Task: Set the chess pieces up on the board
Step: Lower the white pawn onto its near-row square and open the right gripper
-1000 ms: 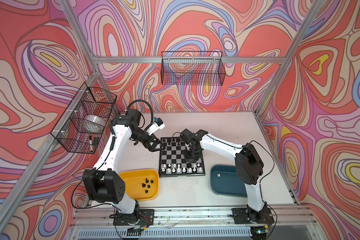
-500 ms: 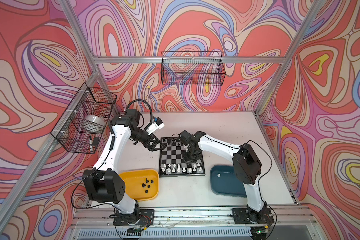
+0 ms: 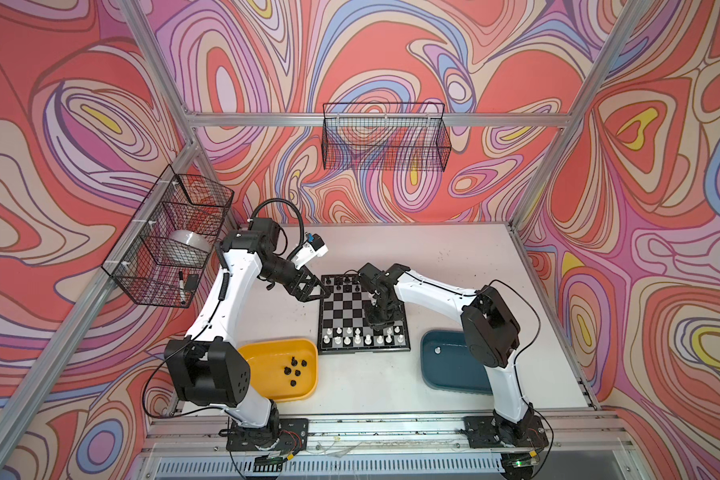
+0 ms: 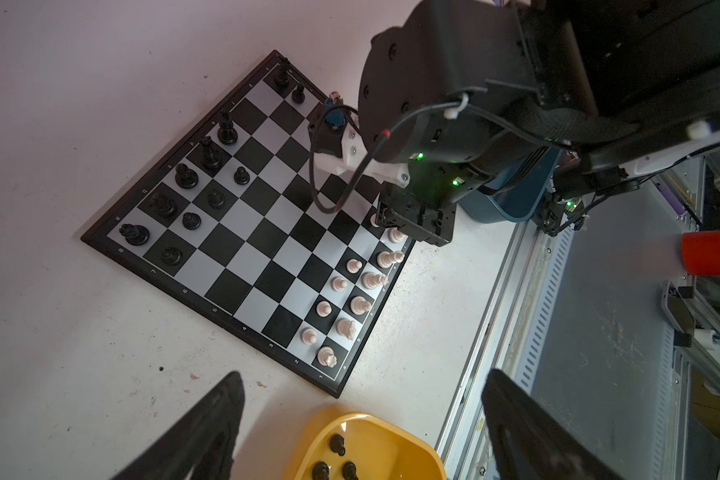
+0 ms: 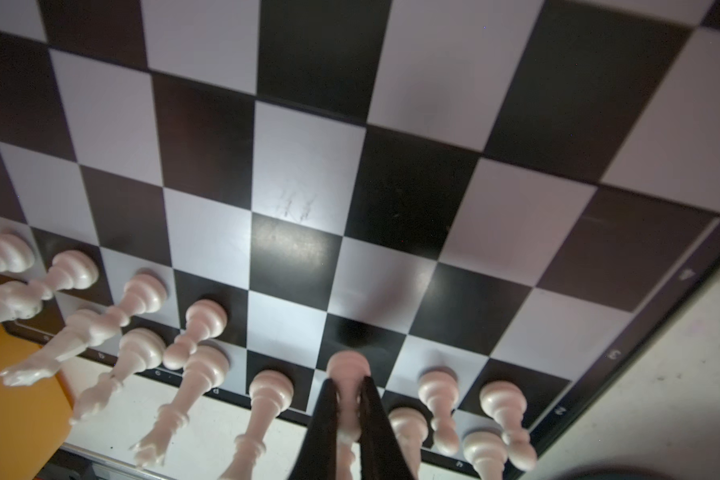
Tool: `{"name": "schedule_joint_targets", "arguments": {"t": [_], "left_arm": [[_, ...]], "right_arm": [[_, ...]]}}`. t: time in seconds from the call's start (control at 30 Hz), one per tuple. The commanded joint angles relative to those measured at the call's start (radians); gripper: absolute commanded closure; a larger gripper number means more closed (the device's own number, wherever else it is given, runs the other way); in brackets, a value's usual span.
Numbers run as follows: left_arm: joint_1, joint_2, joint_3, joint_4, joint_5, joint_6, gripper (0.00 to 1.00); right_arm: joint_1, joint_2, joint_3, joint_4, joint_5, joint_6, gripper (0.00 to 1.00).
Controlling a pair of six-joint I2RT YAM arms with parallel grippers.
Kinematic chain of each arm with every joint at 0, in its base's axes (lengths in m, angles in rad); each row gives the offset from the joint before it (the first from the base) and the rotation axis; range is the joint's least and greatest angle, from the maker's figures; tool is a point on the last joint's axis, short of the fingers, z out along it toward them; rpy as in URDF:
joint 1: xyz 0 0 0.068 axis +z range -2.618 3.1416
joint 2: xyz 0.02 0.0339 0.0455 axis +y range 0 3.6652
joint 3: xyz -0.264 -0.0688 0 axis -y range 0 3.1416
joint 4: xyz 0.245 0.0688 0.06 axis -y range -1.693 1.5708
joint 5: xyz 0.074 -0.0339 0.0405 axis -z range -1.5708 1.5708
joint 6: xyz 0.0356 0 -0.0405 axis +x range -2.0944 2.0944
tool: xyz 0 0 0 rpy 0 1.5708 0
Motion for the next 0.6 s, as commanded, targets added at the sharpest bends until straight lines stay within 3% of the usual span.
{"name": "schedule_joint_targets", "arguments": {"t": [0.0, 0.57], "left_arm": [[0.005, -0.002, 0.015, -0.011, 0.020, 0.006, 0.10], [0.006, -0.005, 0.004, -0.006, 0.024, 0.000, 0.10]], "right_arm": [[0.006, 0.022, -0.007, -0.006, 0.013, -0.012, 0.91], [0.006, 0.031, -0.006, -0.012, 0.014, -0.017, 0.90]]}}
